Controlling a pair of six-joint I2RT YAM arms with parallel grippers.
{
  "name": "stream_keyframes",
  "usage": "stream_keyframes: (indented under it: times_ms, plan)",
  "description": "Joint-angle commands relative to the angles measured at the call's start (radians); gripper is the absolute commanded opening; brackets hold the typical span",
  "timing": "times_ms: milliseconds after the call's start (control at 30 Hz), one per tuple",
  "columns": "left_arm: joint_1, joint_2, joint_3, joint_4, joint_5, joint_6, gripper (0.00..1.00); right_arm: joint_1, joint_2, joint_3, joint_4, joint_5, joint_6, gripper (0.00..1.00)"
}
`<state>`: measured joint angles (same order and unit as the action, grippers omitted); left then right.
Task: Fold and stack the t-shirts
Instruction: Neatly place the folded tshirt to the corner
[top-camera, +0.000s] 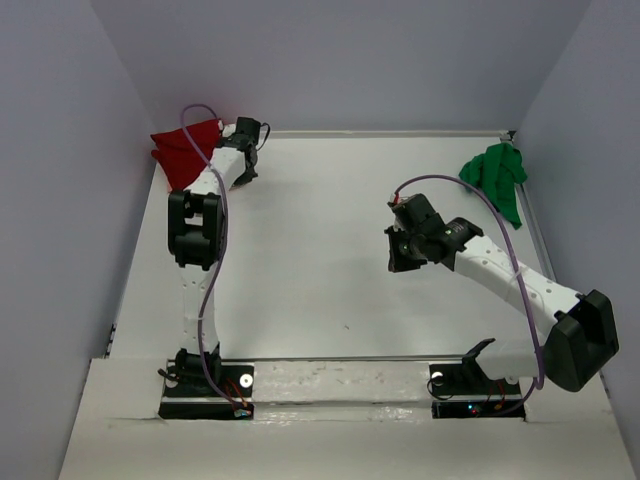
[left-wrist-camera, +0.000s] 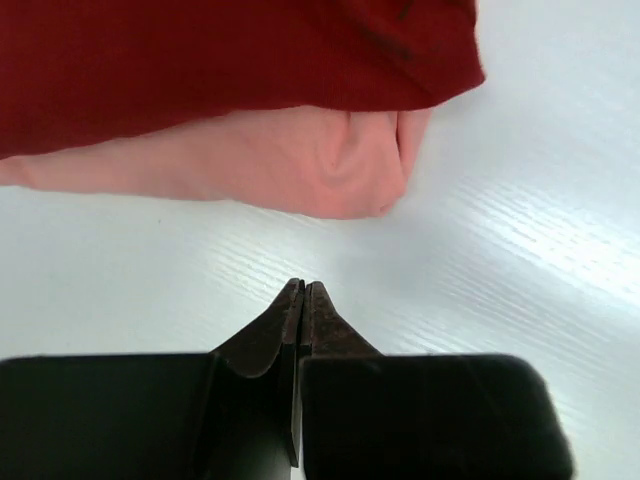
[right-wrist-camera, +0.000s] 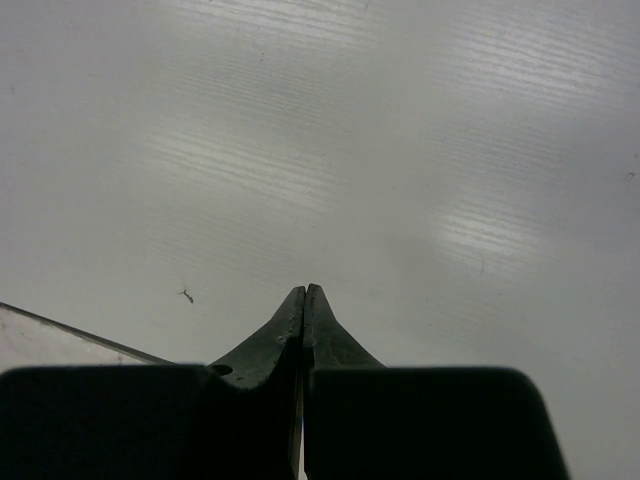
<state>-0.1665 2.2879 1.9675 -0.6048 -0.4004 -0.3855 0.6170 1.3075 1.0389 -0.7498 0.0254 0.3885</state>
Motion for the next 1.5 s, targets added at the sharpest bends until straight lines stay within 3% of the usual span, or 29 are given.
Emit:
stream_keyframes:
  times_ms: [0, 133, 167, 267, 433, 600, 700, 1100, 1467]
  plan:
    - [-0.048, -0.146, -0.027, 0.0, -0.224, -0.128, 0.11, 0.01, -0.036, 0.003, 0.027, -0.013, 0.0, 0.0]
    - [-0.05, -0.148, -0.025, -0.013, -0.267, -0.171, 0.17, 0.01, -0.056, -0.002, 0.026, -0.008, -0.002, 0.0]
    - [-0.05, -0.139, -0.021, -0.039, -0.265, -0.184, 0.17, 0.01, -0.059, 0.001, 0.017, -0.001, -0.003, 0.0]
    - [-0.047, -0.087, 0.031, -0.129, -0.24, -0.239, 0.0, 0.01, -0.066, 0.018, 0.003, 0.008, -0.004, 0.0]
    - [-0.03, -0.012, 0.1, -0.197, -0.204, -0.274, 0.0, 0.01, -0.094, 0.032, -0.005, 0.008, -0.007, 0.0]
    - [-0.002, 0.065, 0.224, -0.355, -0.333, -0.323, 0.0, 0.01, -0.108, 0.032, -0.023, 0.03, -0.016, 0.0]
    - [0.031, 0.087, 0.213, -0.412, -0.364, -0.377, 0.0, 0.01, -0.108, 0.03, -0.025, 0.031, -0.022, 0.0]
    - [0.168, -0.001, -0.088, -0.283, -0.327, -0.388, 0.0, 0.01, -0.102, 0.049, -0.039, 0.019, -0.037, 0.0]
    - [0.239, 0.051, -0.006, -0.222, -0.241, -0.302, 0.0, 0.01, -0.091, 0.047, -0.046, 0.027, -0.022, 0.0]
